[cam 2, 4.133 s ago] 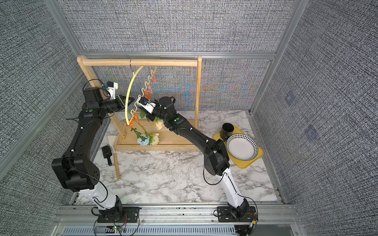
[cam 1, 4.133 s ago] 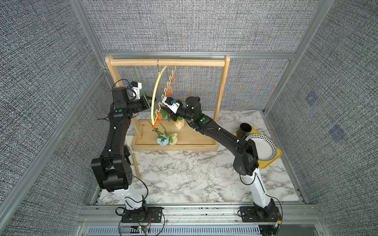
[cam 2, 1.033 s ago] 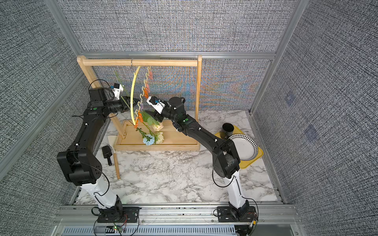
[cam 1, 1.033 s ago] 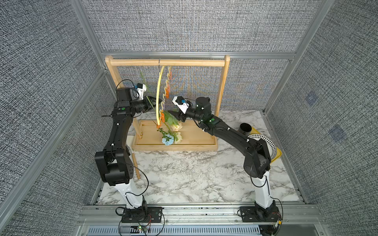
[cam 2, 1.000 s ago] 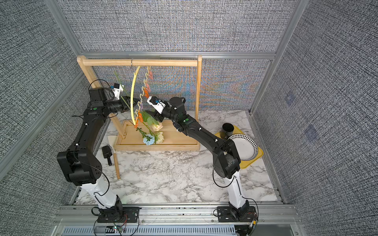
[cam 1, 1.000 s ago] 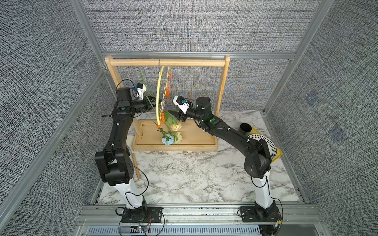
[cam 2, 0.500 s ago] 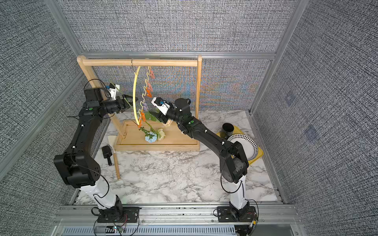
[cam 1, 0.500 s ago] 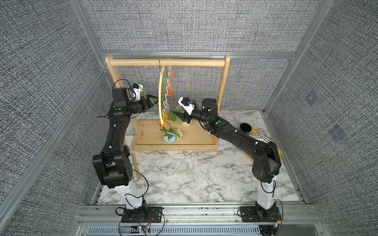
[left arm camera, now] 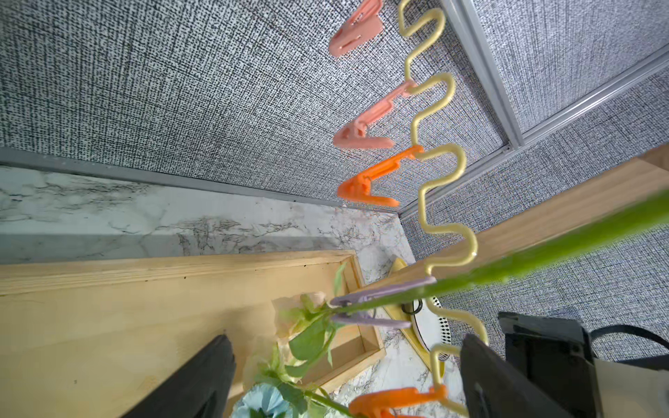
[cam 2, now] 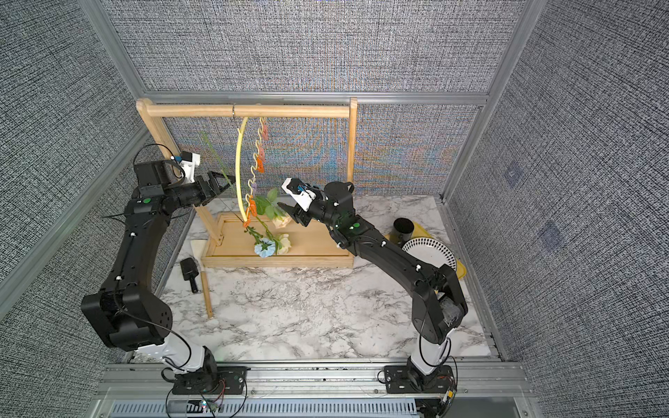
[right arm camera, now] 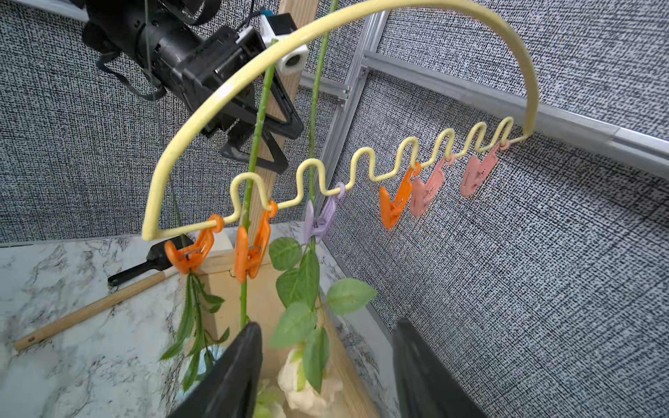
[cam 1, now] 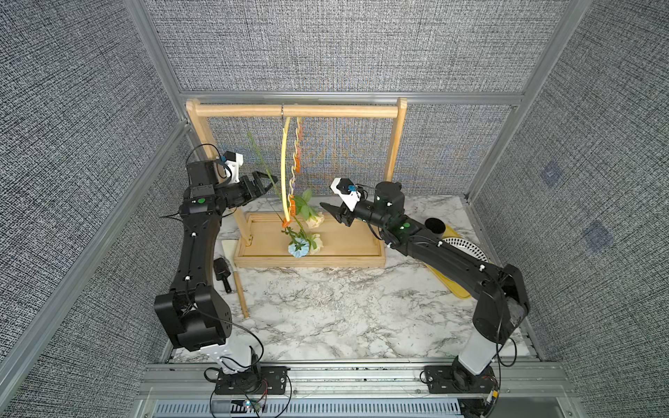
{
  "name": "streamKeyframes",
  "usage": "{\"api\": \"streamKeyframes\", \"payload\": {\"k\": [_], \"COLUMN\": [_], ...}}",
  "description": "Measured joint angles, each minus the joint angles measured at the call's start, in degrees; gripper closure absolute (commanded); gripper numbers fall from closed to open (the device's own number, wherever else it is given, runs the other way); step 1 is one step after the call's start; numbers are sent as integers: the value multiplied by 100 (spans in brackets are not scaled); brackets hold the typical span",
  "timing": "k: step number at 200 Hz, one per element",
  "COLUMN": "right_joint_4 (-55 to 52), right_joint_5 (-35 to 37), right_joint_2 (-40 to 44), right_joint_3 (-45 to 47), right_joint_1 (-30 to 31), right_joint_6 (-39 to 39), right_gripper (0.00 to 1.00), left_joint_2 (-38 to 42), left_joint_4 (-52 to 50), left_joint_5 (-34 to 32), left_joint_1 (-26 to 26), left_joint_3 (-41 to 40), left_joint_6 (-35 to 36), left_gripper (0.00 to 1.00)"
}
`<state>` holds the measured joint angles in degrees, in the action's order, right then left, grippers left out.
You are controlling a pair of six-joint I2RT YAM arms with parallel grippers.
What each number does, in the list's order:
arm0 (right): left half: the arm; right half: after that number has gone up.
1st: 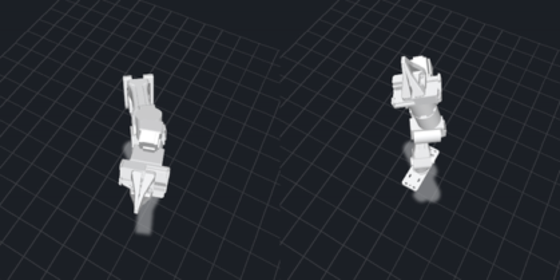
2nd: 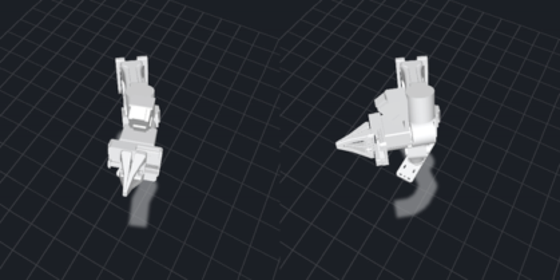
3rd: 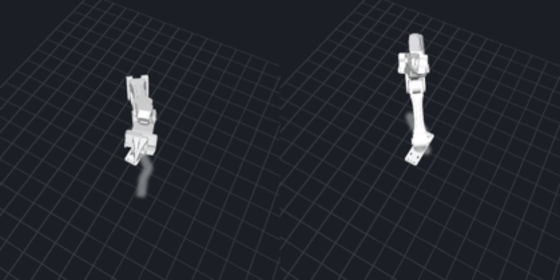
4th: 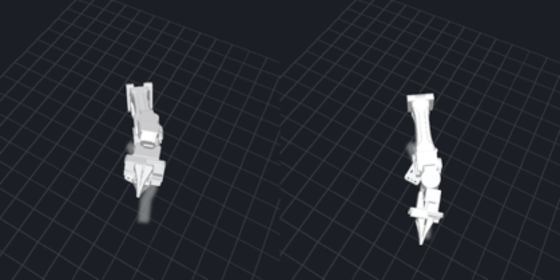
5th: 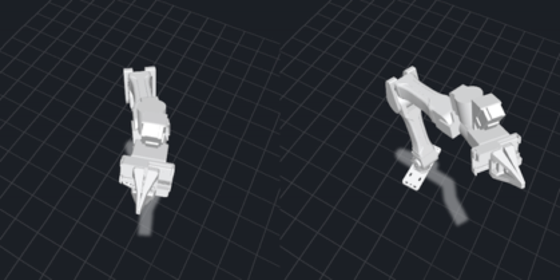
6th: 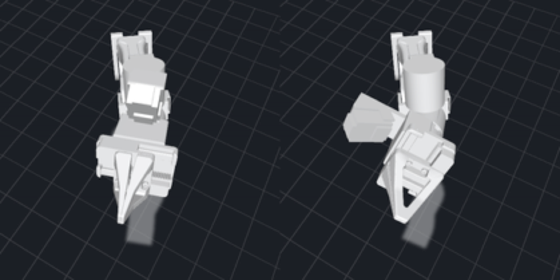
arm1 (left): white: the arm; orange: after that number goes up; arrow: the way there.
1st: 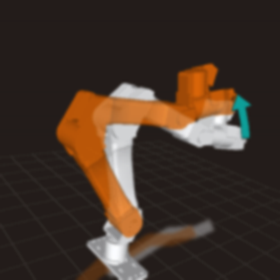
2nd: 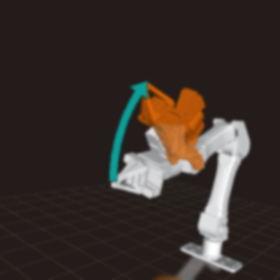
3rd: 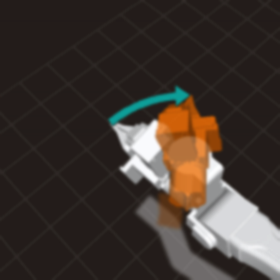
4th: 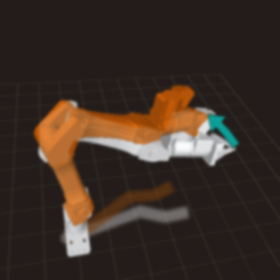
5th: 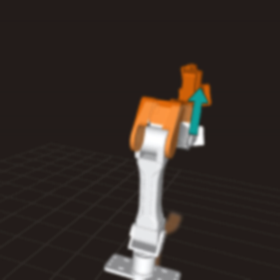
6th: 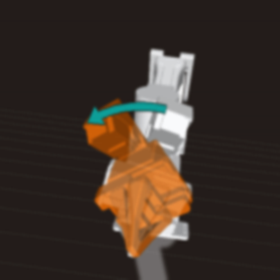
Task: Dry the flowers on a clothes hanger
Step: Clamp the flower onto the hanger.
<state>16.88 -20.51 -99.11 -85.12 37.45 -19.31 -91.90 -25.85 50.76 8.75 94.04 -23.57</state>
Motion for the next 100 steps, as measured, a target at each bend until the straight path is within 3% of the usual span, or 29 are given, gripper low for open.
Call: {"api": "streamKeyframes", "payload": {"k": [27, 52, 100], "right_joint_4": [-7, 15, 33], "right_joint_5": [68, 87, 208], "right_joint_2": [166, 385, 1093], "right_joint_3": [227, 496, 1309], "right_joint_1": [-2, -2, 0], "right_joint_6": [46, 153, 439], "right_gripper": [39, 31, 30], "left_joint_2": [337, 612, 1106], "left_joint_4": [-4, -48, -219], "left_joint_5": [-50, -144, -315], "left_joint_1": [28, 131, 321], "left_joint_3": [-295, -616, -1117], "left_joint_6": [90, 131, 236], "left_gripper": [0, 0, 0]}}
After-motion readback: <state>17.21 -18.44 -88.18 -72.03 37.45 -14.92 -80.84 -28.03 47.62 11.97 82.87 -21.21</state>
